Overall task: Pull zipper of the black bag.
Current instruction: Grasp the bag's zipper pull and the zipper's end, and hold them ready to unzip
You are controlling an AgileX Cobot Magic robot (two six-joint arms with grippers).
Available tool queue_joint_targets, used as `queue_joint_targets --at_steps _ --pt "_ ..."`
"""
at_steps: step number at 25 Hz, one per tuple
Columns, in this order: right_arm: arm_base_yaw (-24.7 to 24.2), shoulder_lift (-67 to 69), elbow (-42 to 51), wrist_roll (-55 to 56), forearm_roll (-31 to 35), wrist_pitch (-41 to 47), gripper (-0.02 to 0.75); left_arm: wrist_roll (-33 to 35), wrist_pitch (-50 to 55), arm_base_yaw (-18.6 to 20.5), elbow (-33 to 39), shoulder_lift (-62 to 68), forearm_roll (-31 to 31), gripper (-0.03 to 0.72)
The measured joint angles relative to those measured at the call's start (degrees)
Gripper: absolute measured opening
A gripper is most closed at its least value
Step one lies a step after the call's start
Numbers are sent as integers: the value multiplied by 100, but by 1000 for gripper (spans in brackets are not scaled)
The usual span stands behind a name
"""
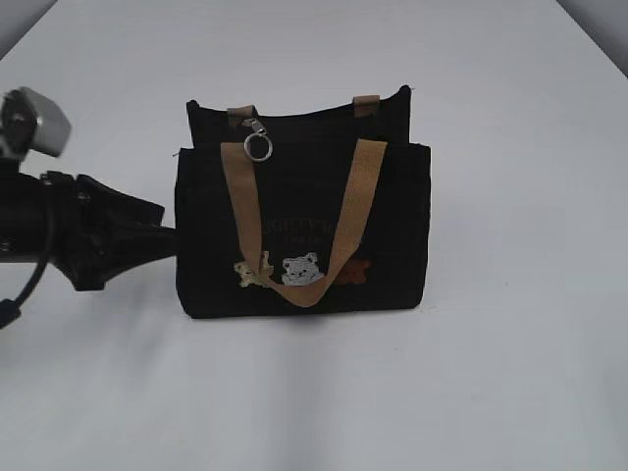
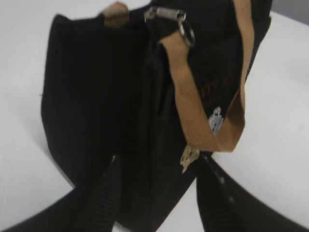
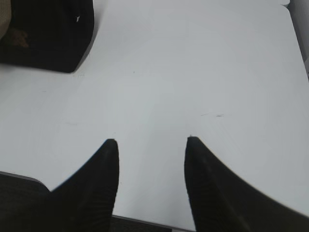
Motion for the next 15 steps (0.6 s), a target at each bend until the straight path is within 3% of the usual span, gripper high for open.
queue_joint_targets --at_steps 7,9,13,15 --pt "0 0 0 0 0 0 355 678 -23 -581 -598 1187 -53 419" --pt "0 20 0 -58 56 0 355 676 -143 -783 -946 1419 -61 389" --pt "0 766 -112 -877 804 -397 355 624 -569 -1104 -1474 1608 -73 94" --pt "0 1466 -156 -1580 1585 -1142 355 617 -717 -1199 -1584 1620 -73 35"
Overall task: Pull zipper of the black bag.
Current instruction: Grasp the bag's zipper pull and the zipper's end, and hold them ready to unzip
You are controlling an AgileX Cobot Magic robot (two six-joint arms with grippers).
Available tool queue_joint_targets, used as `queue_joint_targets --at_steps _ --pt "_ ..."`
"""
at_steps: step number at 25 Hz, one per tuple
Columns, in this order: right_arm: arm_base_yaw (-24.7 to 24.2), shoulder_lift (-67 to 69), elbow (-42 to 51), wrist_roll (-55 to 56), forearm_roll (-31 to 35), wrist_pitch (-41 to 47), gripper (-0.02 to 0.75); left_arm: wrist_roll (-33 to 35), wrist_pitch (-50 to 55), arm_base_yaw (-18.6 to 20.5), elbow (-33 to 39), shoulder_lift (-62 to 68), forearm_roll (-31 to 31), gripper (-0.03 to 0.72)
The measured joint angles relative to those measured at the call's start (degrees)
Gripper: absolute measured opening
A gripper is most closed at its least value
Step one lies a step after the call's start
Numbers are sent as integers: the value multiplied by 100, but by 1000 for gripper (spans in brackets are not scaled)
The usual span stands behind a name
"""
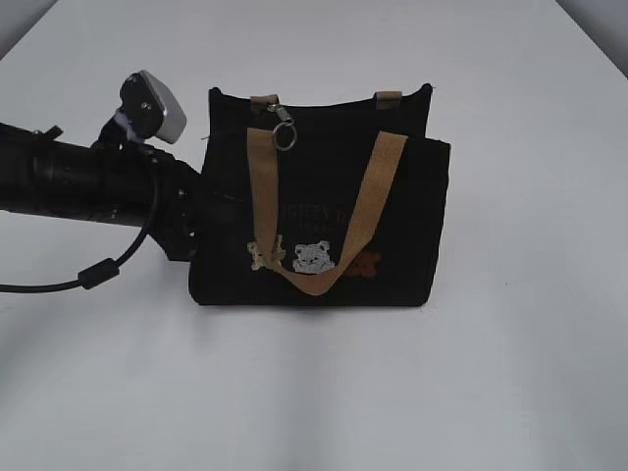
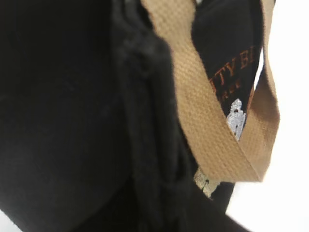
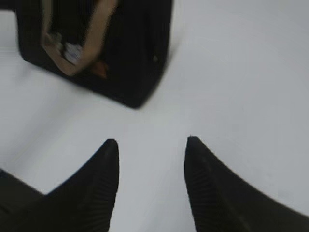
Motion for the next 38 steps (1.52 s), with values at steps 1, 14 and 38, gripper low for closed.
queue_joint_targets --at_steps 1,14,38 --pt "0 353 -15 -450 541 -329 355 -2 -39 -22 -23 0 0 35" --pt "1437 7327 -2623 -3832 5739 -1637 347 -20 -77 -33 -29 0 0 34" --pt "2092 9457 -4454 -1957 5595 -1771 300 -25 -179 -33 -29 27 0 34"
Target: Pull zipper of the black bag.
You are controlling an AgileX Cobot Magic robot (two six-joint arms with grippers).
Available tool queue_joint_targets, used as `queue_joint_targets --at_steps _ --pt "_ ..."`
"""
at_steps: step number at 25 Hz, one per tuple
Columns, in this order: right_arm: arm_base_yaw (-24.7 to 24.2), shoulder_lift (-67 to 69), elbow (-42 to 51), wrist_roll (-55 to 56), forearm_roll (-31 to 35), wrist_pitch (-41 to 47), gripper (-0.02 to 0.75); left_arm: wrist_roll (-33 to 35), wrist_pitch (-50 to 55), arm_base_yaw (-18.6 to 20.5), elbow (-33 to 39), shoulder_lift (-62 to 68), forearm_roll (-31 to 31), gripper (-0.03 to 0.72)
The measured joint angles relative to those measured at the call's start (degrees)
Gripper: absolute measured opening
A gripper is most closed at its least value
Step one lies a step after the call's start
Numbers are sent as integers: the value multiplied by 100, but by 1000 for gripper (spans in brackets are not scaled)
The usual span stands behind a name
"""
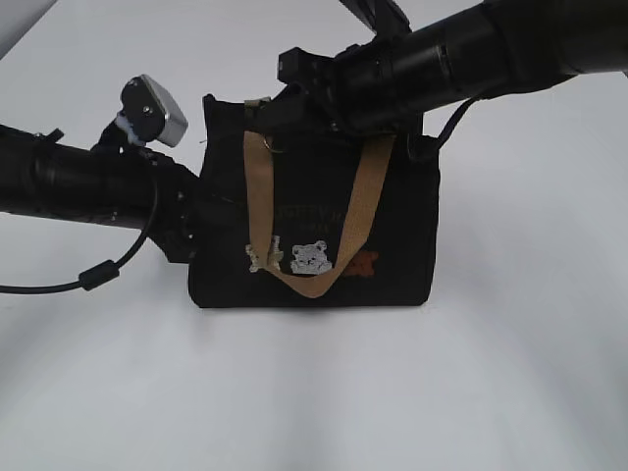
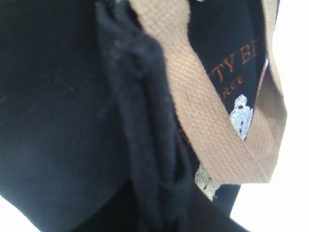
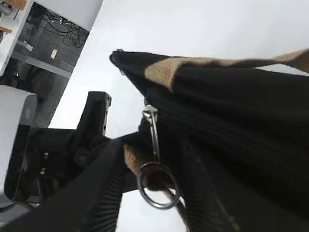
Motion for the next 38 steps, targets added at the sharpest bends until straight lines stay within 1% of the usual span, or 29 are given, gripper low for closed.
queue_joint_targets --at_steps 1,2,5,6,7,9,10,12,14,17,18,20,22,23,24,25,26,27,28,29,30,31,33,35,36,38 --pt "49 7 0 0 0 -88 273 0 -5 0 0 5 4 34" --pt "71 13 0 0 0 -153 230 0 -5 0 0 5 4 33" --pt "73 13 0 7 0 -194 60 0 -5 0 0 5 4 33" --pt "73 13 -4 7 0 -194 24 0 -5 0 0 5 6 33" --pt "56 7 -4 7 0 -175 10 0 -5 0 0 5 6 33" --pt "-26 -28 -4 94 -90 -59 3 0 14 0 0 5 11 33" --pt "-88 -84 -4 217 -270 82 3 0 28 -7 0 5 11 33" --pt "-352 -240 -4 584 -821 420 3 0 61 -7 0 5 11 33" --pt "-705 -464 -4 1054 -1670 906 2 0 83 -7 -1 5 11 33" --pt "-1323 -807 -4 1770 -2871 1364 3 0 88 -10 -6 5 -1 32" --pt "-1508 -893 -4 1895 -3130 1519 3 0 90 -10 -6 5 -9 32" --pt "-1704 -1016 -4 2041 -3321 1721 3 0 113 -10 -6 5 -30 32" --pt "-1700 -1039 -4 2060 -3381 1856 36 -23 119 -15 -6 5 -30 41" --pt "-1658 -1038 -4 2060 -3405 1919 90 -131 64 -17 -6 -1 -30 68" --pt "-1619 -1038 -4 2060 -3437 2001 168 -301 -33 -17 -6 -25 -18 123" --pt "-1587 -1050 -4 2060 -3475 2122 244 -637 -122 -17 -6 -66 7 198" --pt "-1573 -1084 -4 2060 -3512 2232 331 -1150 -209 -17 -6 -129 111 267" --pt "-1573 -1140 -4 2067 -3545 2366 396 -1683 -275 -12 -6 -238 330 346" --pt "-1573 -1220 -4 2098 -3590 2510 430 -2427 -309 -12 -6 -376 721 403" --pt "-1573 -1303 -4 2162 -3670 2627 441 -3296 -309 -12 -6 -503 1207 429" --pt "-1573 -1424 -4 2274 -3769 2768 441 -4229 -303 -12 -6 -667 1758 436" --pt "-1573 -1567 -4 2395 -3936 2897 433 -5025 -303 -12 -6 -873 2266 423" --pt "-1573 -1891 72 2739 -4344 3038 417 -6811 -275 -12 0 -1177 3473 368" --pt "-1573 -2302 308 3078 -4890 3150 408 -8089 -215 -12 100 -1593 4357 321" --pt "-1573 -2564 527 3237 -5169 3206 406 -8615 -222 -12 168 -1784 4720 312" --pt "-1573 -3189 1117 3453 -5679 3322 402 -9302 -222 -12 384 -2311 5186 301"
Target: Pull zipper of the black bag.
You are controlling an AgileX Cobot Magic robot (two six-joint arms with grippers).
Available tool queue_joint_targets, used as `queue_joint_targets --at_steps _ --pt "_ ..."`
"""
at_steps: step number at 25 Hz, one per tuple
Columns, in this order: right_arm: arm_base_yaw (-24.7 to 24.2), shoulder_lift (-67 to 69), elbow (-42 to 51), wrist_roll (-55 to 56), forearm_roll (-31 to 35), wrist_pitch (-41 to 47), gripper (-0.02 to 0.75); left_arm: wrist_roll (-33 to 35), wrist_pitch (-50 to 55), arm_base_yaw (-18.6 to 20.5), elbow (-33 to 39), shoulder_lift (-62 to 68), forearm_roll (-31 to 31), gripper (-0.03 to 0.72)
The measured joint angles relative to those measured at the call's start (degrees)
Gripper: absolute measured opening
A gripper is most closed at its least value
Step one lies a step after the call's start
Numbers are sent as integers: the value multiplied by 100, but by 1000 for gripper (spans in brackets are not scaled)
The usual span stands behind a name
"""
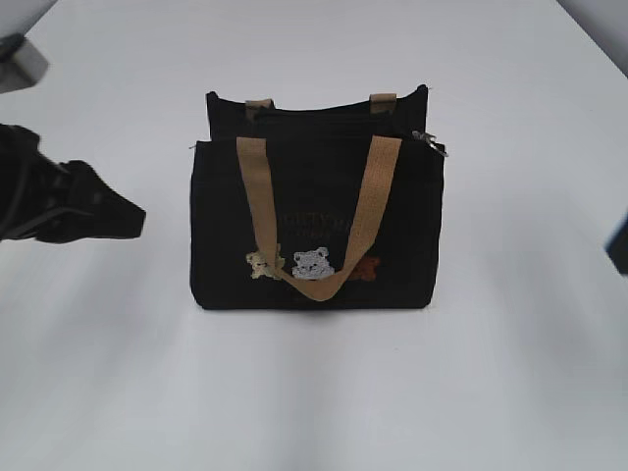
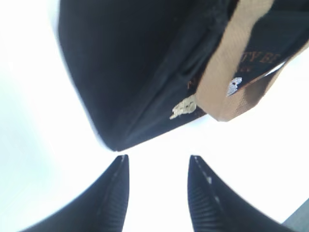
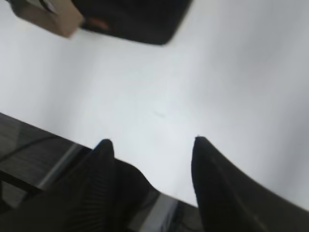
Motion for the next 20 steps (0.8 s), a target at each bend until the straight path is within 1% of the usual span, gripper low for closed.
queue_joint_targets --at_steps 4,6,7,9,12,13,15,17,20 --pt "0 -1436 1277 225 -879 91 401 -1109 110 0 497 -1306 784 295" --pt "0 -2303 1800 263 -1164 96 401 -1767 321 0 700 -2048 1303 291" --pt "0 -2758 2046 277 -1273 102 401 -2056 484 0 784 -2533 1541 290" --pt "0 -3665 2407 282 -1453 115 401 -2760 911 0 862 -3323 2229 290" --pt "0 -4700 2770 289 -1593 116 401 -3394 1658 0 878 -4548 3067 288" --pt "0 -5041 2868 289 -1599 121 401 -3544 1974 0 878 -4905 3385 288" --pt "0 -5629 3042 290 -1623 128 401 -3710 2447 0 883 -5558 3832 288" --pt "0 -6215 3227 290 -1629 132 401 -3775 2677 0 936 -6207 4069 288" --pt "0 -6926 3290 285 -1629 124 401 -3802 2743 0 1153 -7171 4248 288"
